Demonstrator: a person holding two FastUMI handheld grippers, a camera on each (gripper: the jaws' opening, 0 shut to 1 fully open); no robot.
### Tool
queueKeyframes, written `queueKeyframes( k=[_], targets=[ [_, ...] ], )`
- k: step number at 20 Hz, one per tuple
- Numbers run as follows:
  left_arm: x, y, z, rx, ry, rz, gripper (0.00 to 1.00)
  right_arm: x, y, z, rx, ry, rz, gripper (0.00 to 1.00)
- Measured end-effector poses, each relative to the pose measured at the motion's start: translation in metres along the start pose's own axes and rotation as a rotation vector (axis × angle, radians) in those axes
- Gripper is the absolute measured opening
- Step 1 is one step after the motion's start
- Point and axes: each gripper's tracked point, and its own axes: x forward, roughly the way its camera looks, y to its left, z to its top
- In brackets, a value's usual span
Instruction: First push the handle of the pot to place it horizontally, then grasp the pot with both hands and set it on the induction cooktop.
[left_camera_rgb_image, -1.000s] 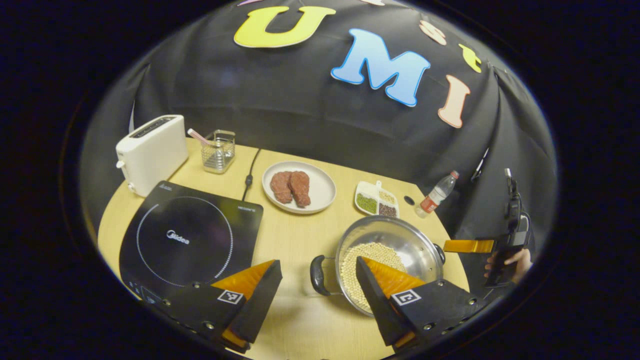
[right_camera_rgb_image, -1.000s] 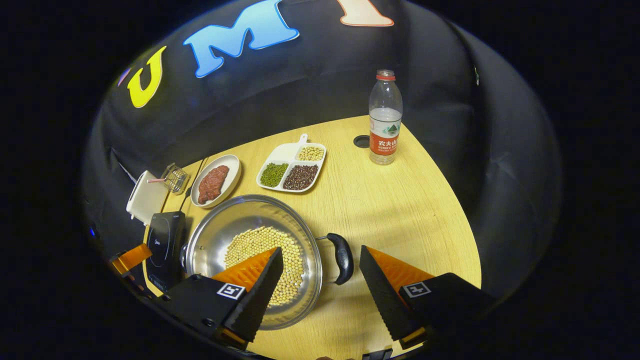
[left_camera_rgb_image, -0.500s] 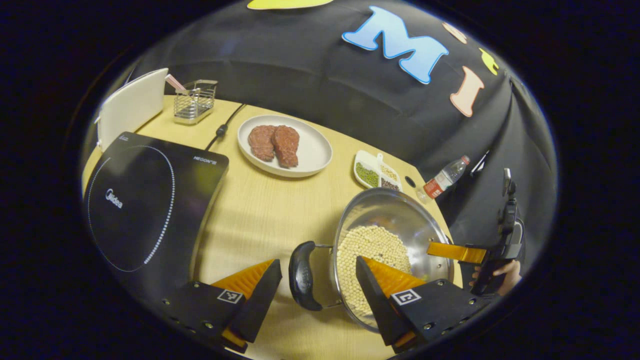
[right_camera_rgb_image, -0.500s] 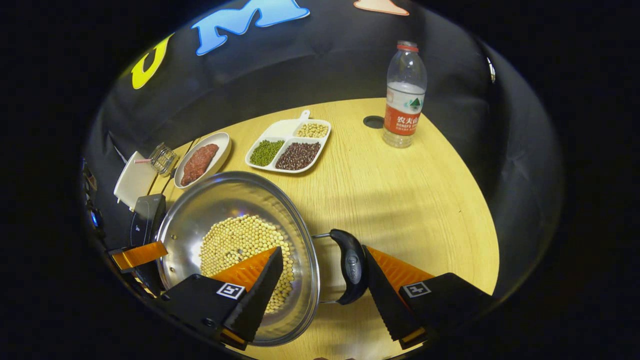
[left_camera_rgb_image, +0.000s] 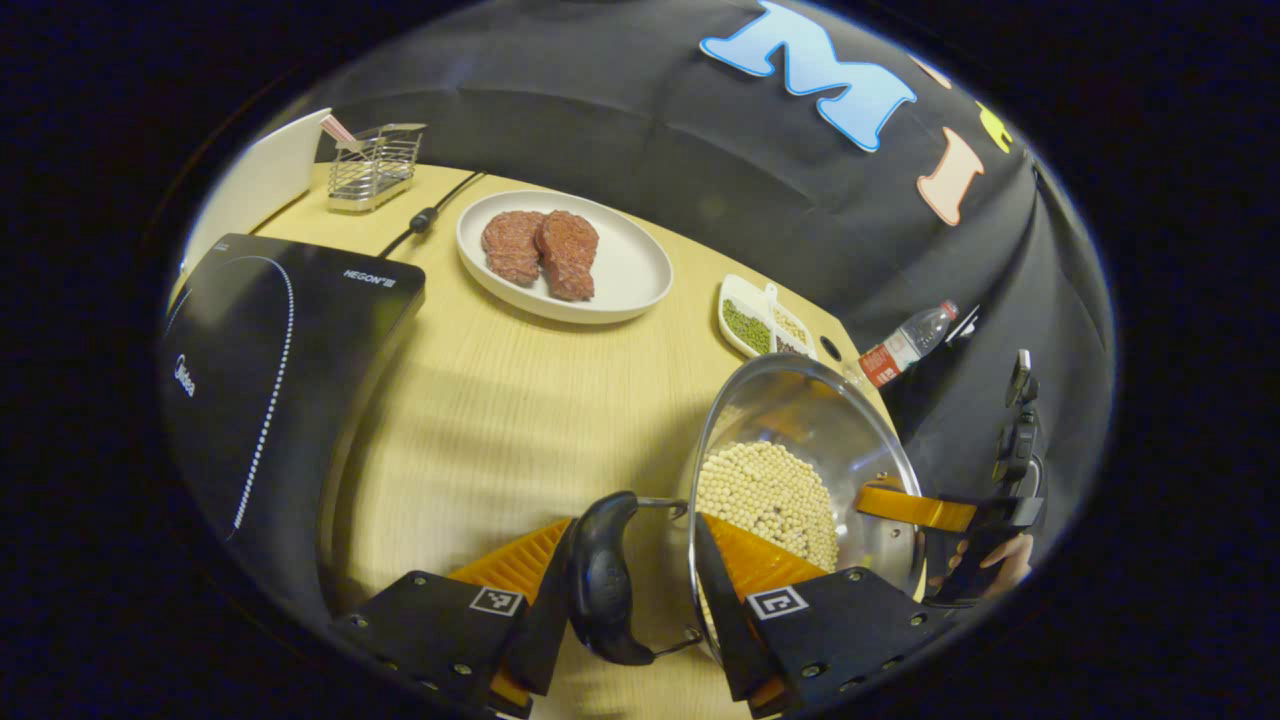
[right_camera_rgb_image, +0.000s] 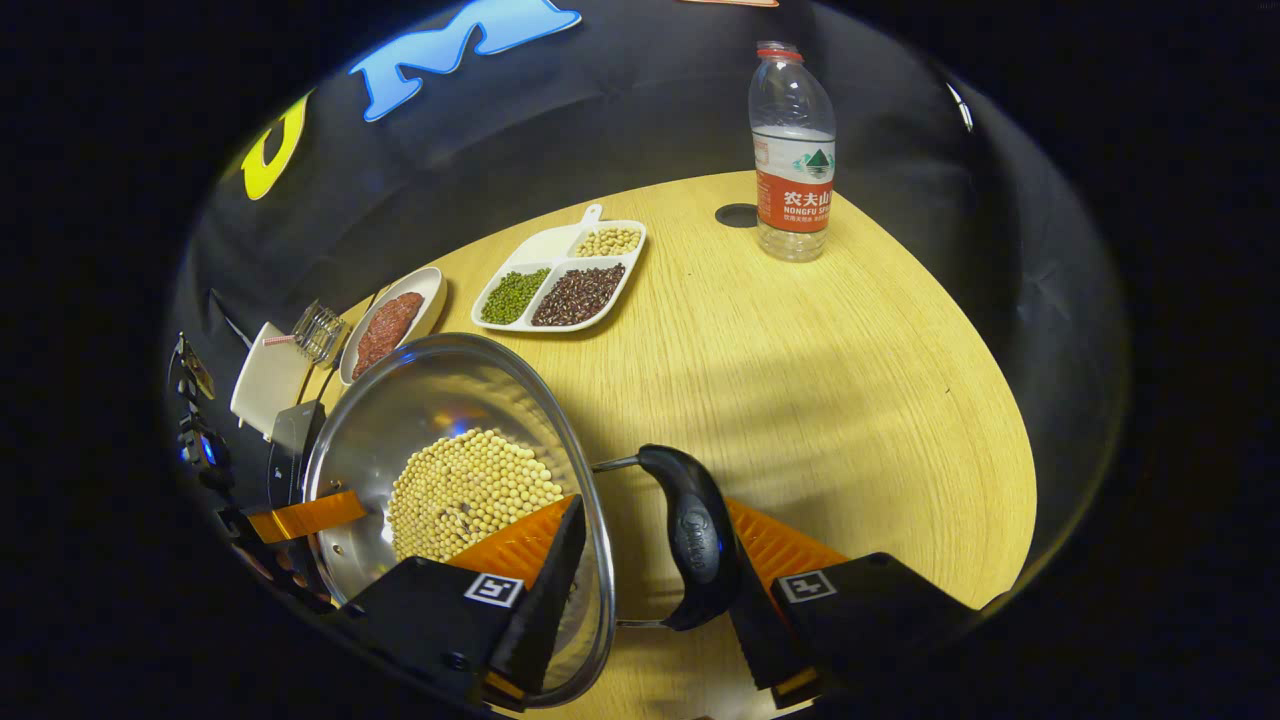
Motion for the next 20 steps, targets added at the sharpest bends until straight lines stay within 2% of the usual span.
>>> queueKeyframes(
  k=[1,3,4,7,9,11,13,16,17,18,19,20],
  targets=[
    [0.002,-0.004,0.001,0.005,0.000,-0.007,0.66,0.000,-0.001,0.000,-0.002,-0.003,-0.004,0.63],
    [0.006,0.004,0.001,0.020,0.007,0.023,0.69,0.000,-0.001,-0.001,-0.007,-0.004,-0.006,0.67],
    [0.006,0.004,0.004,0.002,0.001,0.019,0.53,0.003,-0.001,-0.001,-0.004,-0.001,-0.009,0.70],
    [0.006,0.005,0.001,-0.052,0.011,0.018,0.58,0.000,0.000,-0.002,0.009,0.012,0.010,0.64],
    [0.005,0.005,0.001,-0.038,0.019,0.022,0.52,-0.003,0.000,-0.006,0.018,0.029,0.026,0.55],
    [0.006,0.004,-0.004,-0.039,0.043,0.033,0.55,-0.001,0.001,-0.005,0.022,0.034,0.031,0.56],
    [0.003,0.003,-0.005,-0.033,0.045,0.042,0.50,-0.004,0.002,-0.013,-0.002,0.030,0.022,0.48],
    [-0.017,-0.001,-0.012,-0.034,0.055,0.041,0.46,-0.020,0.003,-0.024,0.001,0.047,0.017,0.51],
    [-0.023,-0.004,-0.012,-0.025,0.052,0.038,0.46,-0.029,0.001,-0.026,-0.003,0.037,0.015,0.48],
    [-0.030,-0.006,-0.013,-0.022,0.049,0.037,0.49,-0.037,0.001,-0.028,-0.002,0.034,0.015,0.52],
    [-0.038,-0.009,-0.015,-0.021,0.052,0.035,0.46,-0.045,0.003,-0.031,0.004,0.034,0.015,0.48],
    [-0.047,-0.011,-0.018,-0.015,0.055,0.035,0.53,-0.054,0.004,-0.036,0.009,0.033,0.013,0.48]
  ],
)
